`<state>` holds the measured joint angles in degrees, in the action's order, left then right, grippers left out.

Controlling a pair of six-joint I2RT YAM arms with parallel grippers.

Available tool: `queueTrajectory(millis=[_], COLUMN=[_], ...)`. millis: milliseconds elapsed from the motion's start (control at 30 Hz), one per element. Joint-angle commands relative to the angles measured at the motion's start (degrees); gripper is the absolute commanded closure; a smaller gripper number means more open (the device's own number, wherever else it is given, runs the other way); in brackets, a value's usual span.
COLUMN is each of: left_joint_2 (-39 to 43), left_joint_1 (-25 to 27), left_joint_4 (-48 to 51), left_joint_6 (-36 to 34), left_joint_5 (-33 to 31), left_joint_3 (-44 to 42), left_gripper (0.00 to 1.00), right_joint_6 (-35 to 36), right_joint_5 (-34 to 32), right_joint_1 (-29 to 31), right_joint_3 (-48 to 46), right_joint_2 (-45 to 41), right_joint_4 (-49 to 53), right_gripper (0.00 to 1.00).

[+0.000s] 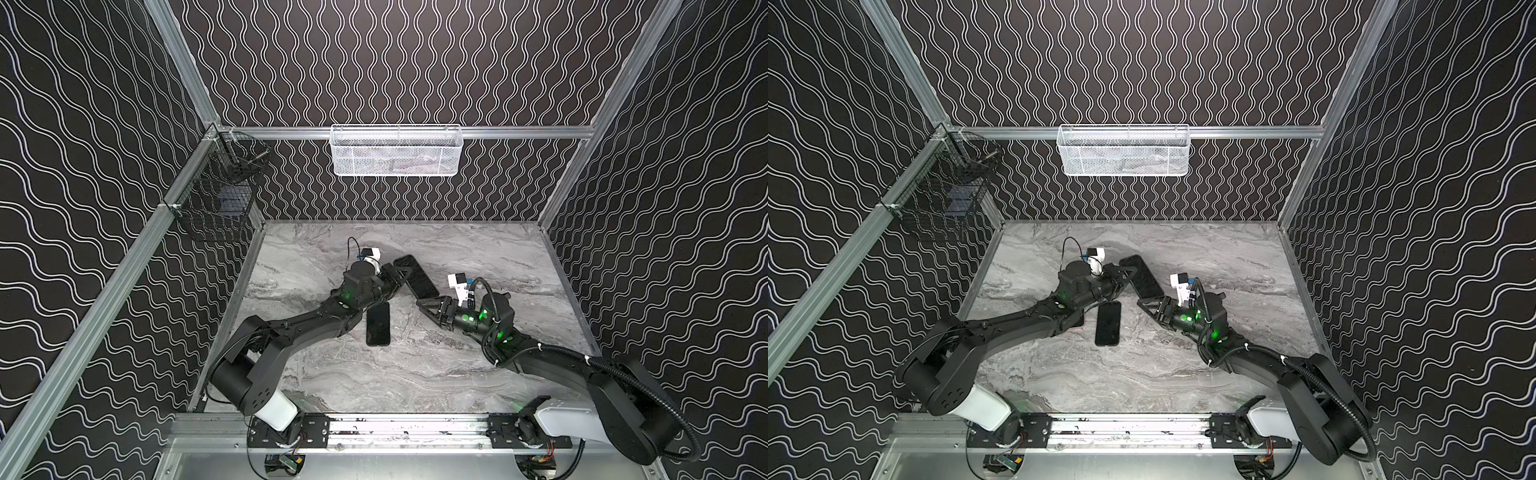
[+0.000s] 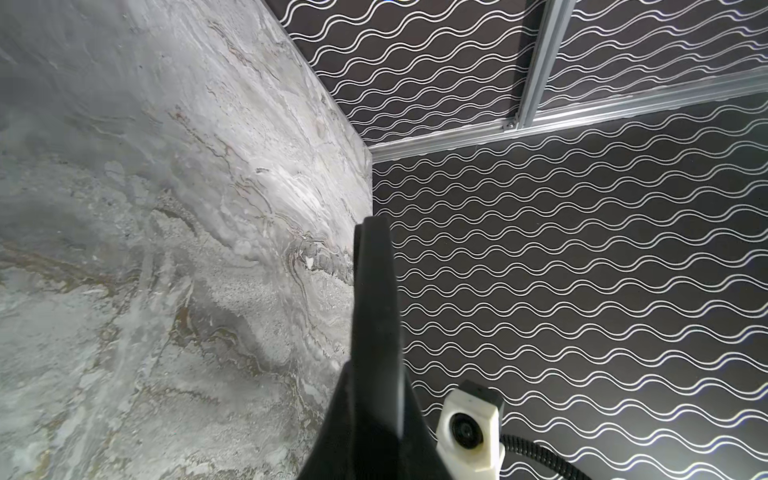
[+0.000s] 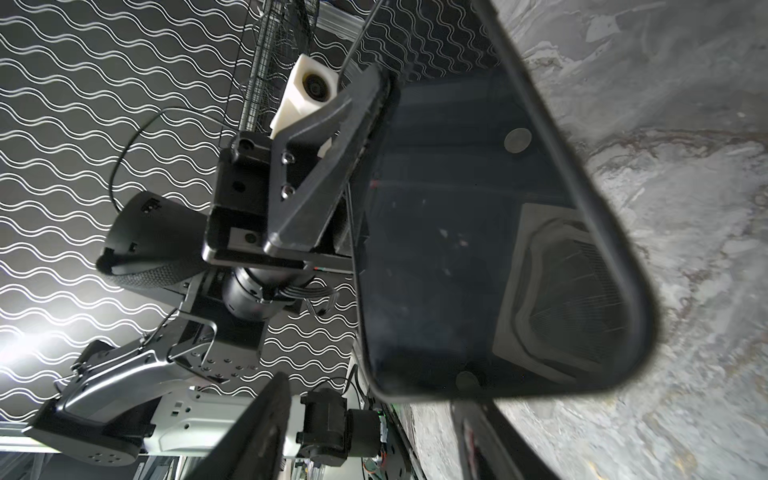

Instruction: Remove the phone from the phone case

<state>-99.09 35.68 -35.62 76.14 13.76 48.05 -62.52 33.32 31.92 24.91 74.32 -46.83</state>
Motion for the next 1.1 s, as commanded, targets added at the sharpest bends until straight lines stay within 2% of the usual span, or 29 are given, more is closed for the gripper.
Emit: queueTrajectory(millis=[0, 333, 667, 933, 1067], left_joint_2=[-0.6, -0.4, -1.4, -0.9, -0.6], left_joint_1=[-0.1, -0.3, -0.3, -0.2, -0.2], left_joint_4=[-5.7, -6.8, -8.7, -10.0, -10.4], left_joint_6=[0.8, 1.8, 3.9, 4.6, 4.6], left_joint_5=[1.7, 2.0, 2.8, 2.2, 1.8], left_joint_3=[0.8, 0.5, 0.1, -1.0, -1.3], left_gripper=[1.00, 1.00, 1.00, 1.00, 1.00], right_joint_6=[-0.6, 0.5, -0.2, -2.8, -4.9], right_joint_5=[-0.1, -1.9, -2.9, -3.1, -3.3], right_joint_1=[0.2, 0.1, 0.2, 0.2, 0.2], right_joint_3=[1.0, 1.7, 1.1, 0.6, 0.0], right_joint_2=[0.4, 0.1, 0.6, 2.6, 4.1], right_joint_4=[-3.1, -1.2, -3.6, -10.4, -15.6], right_gripper=[0.47, 0.57, 0.67, 0.70, 0.75])
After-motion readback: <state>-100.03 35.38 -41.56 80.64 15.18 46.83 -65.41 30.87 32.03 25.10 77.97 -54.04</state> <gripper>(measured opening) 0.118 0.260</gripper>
